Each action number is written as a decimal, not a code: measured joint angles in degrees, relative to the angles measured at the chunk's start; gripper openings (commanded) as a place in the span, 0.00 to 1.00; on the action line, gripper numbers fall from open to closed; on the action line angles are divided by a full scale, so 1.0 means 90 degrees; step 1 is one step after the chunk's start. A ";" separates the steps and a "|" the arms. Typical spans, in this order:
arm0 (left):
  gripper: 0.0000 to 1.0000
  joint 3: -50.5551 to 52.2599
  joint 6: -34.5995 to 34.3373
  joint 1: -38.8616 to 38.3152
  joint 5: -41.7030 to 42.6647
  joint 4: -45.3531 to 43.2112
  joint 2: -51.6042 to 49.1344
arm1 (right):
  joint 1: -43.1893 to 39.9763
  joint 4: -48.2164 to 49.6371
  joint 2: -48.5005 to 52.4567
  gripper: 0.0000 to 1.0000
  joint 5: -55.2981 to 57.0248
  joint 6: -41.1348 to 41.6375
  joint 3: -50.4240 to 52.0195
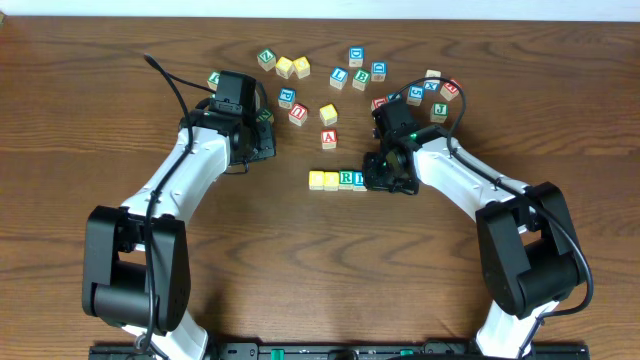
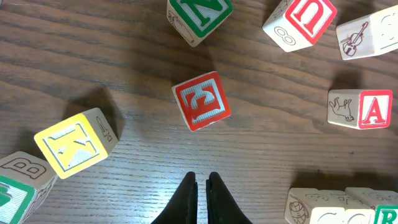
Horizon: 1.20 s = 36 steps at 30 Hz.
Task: Spell out CORL
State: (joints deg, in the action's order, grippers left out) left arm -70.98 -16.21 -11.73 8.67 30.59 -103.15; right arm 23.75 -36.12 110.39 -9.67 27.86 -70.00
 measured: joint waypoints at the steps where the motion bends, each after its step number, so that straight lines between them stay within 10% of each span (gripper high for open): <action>1: 0.08 0.0000 0.0000 0.0000 0.0000 0.0000 0.0000 | 0.0000 0.0019 0.0002 0.14 -0.0007 0.0000 0.0000; 18: 0.09 -0.0180 0.0406 0.0840 -0.0012 0.0622 0.0758 | -0.0818 -0.1122 -0.0736 0.32 0.0452 -0.0427 -0.0665; 24: 0.53 -0.0440 0.0605 0.1557 -0.0032 0.0918 0.2361 | -0.1375 -0.1496 -0.2322 0.38 0.0622 -0.0554 -0.0877; 25: 0.91 -0.0474 0.0651 0.1654 -0.0027 0.0988 0.2579 | -0.1421 -0.1554 -0.2467 0.40 0.0619 -0.0554 -0.0886; 26: 0.98 -0.0486 0.0634 0.1749 -0.0029 0.1061 0.2744 | -0.1498 -0.1729 -0.2722 0.45 0.0644 -0.0561 -0.0889; 33: 0.98 -0.0486 0.0665 0.2001 -0.0027 0.1450 0.2975 | -0.1596 -0.2460 -0.3893 0.99 0.0940 -0.0675 -0.0889; 36: 0.98 -0.0486 0.0665 0.2001 -0.0027 0.1455 0.2975 | -0.1596 -0.2671 -0.4544 0.99 0.1120 -0.0675 -0.0889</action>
State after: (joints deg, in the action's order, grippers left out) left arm -75.35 -10.22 6.28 8.43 43.68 -76.38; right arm 9.39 -60.16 69.49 0.40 21.78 -78.00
